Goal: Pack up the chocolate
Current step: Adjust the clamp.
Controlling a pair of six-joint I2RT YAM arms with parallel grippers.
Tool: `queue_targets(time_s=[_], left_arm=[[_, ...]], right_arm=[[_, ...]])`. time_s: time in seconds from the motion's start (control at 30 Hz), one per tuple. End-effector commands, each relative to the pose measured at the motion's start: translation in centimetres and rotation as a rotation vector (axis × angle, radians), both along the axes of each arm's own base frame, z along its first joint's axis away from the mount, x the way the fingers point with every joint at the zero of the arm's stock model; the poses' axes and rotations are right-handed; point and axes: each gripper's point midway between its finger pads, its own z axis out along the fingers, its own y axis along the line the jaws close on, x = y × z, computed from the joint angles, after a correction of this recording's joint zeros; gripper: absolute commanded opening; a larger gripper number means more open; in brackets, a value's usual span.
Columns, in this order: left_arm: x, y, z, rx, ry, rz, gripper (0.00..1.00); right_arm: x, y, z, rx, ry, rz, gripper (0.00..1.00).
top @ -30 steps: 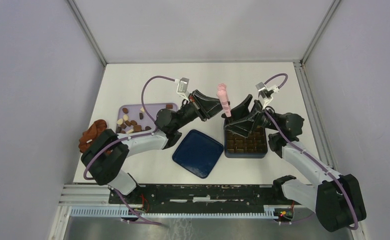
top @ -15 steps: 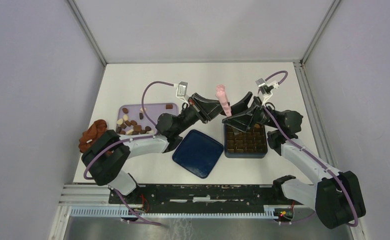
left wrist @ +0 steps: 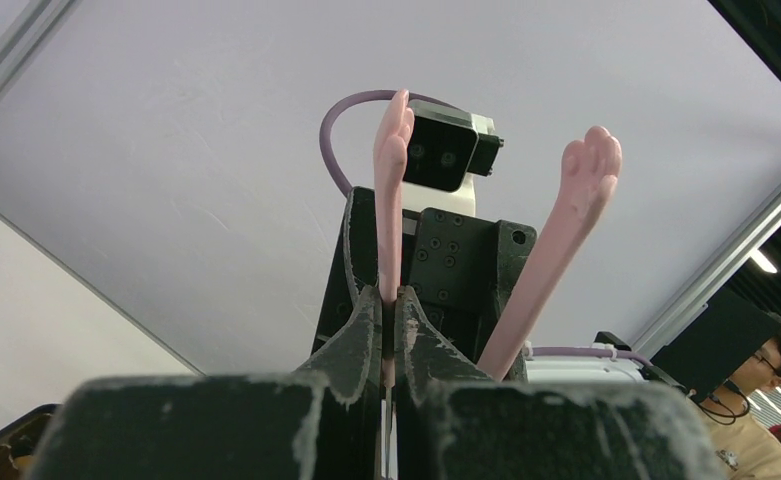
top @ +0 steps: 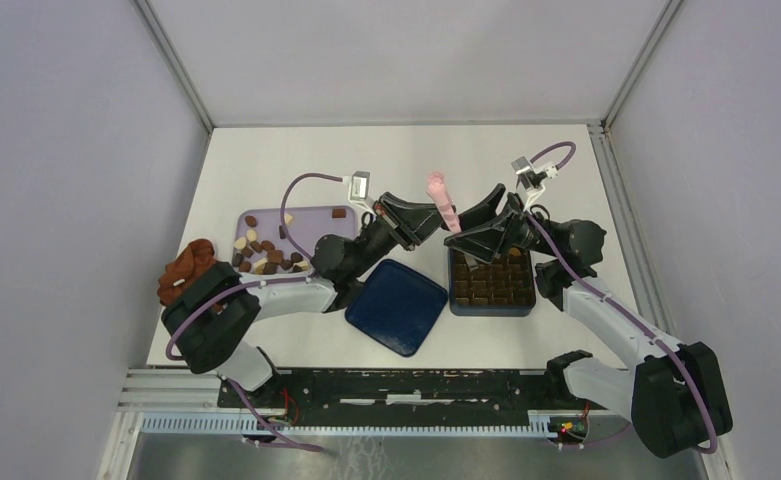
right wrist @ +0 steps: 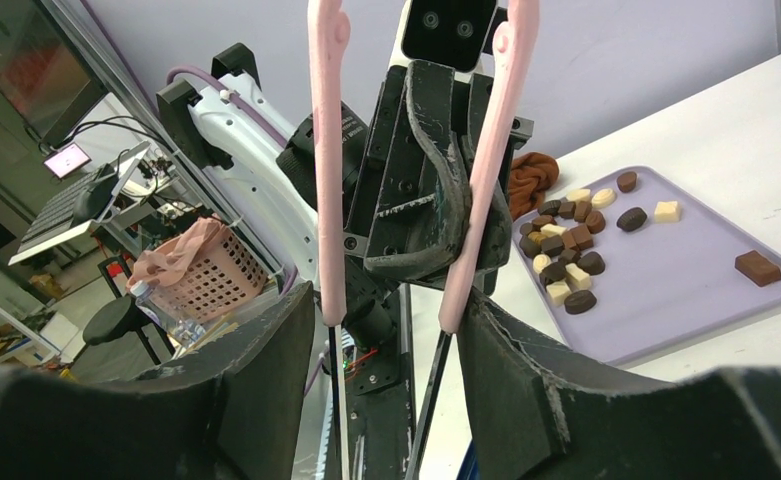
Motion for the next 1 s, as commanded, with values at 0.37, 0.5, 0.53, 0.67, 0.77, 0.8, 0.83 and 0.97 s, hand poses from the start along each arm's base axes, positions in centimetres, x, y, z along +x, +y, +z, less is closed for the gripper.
queue_targets(time_s=[0.37,0.5,0.53,0.67,0.77,0.8,0.83,0.97], left_arm=[[-0.66,1.11,3.03,-0.11,-0.084,0.055,0.03],[-0.64,1.47,3.02,-0.12,-0.083,0.067,0.03],[-0.58,1.52,3.05,-0.121,-0.084,0.071,0.03],[-0.44,1.81,3.25,-0.138,-0.08,0.084,0.02],[-0.39,1.71,3.11,-0.141,-0.075,0.081,0.02],[-0.36,1.64,3.0,-0.14,-0.072,0.08,0.02],[-0.34,1.56,2.94,-0.141,-0.07,0.078,0.02],[-0.43,1.35,2.8,-0.147,-0.068,0.07,0.02]], right_arm=[[-0.31,0.23,1.84,0.02,-0.078,0.013,0.5],[-0.6,0.2,1.75,0.014,-0.094,0.02,0.59],[-0.66,0.18,1.64,0.01,-0.1,0.021,0.62],[-0.92,0.13,1.25,0.002,-0.115,0.023,0.62],[-0.8,0.13,1.34,0.006,-0.115,0.018,0.59],[-0.73,0.15,1.45,0.006,-0.114,0.019,0.58],[-0.7,0.21,1.5,0.007,-0.111,0.022,0.58],[-0.7,0.3,1.76,0.019,-0.105,0.036,0.57]])
